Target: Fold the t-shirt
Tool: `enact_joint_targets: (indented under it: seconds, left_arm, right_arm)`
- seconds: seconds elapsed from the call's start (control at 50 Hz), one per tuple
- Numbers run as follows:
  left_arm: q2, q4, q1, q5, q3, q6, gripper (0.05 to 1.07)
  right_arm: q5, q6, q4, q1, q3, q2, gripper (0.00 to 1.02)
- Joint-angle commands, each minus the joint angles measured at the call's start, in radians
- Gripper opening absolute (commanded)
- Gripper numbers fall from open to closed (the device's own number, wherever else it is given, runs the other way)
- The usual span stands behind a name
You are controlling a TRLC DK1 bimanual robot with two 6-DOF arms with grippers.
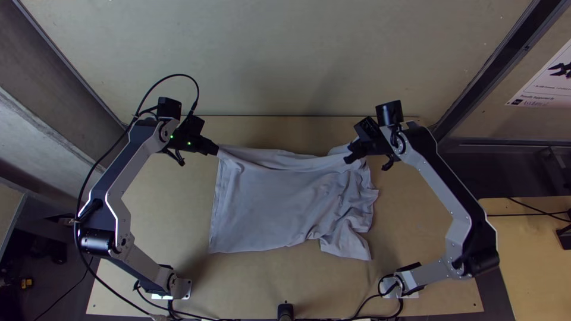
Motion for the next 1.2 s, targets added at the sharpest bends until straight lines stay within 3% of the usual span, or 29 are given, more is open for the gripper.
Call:
enact_joint_targets:
  seconds: [0.0, 0.3, 0.58, 0.82, 1.0, 1.18]
  left_arm:
    - [-0.065, 0.016, -0.006, 0.012, -0.073, 0.010, 0.08]
    - [-0.144, 0.067, -0.018, 0.012, -0.248, 0.005, 0.08]
    - [-0.233, 0.140, -0.035, 0.012, -0.474, 0.013, 0.08]
    - [-0.236, 0.228, 0.017, 0.010, -0.612, 0.050, 0.08]
    - [-0.215, 0.249, 0.122, 0.010, -0.636, 0.120, 0.08]
    - [-0.189, 0.249, 0.151, 0.012, -0.627, 0.143, 0.08]
  right_arm:
    - [-0.006, -0.004, 0.004, 0.026, -0.077, -0.085, 0.02]
    - [-0.006, -0.007, 0.015, 0.036, -0.308, -0.219, 0.02]
    - [-0.005, -0.046, 0.126, 0.010, -0.526, -0.225, 0.02]
    - [-0.003, -0.118, 0.262, -0.102, -0.666, -0.159, 0.02]
    - [-0.005, -0.196, 0.270, -0.217, -0.667, -0.130, 0.02]
    - [-0.006, -0.205, 0.270, -0.208, -0.672, -0.122, 0.02]
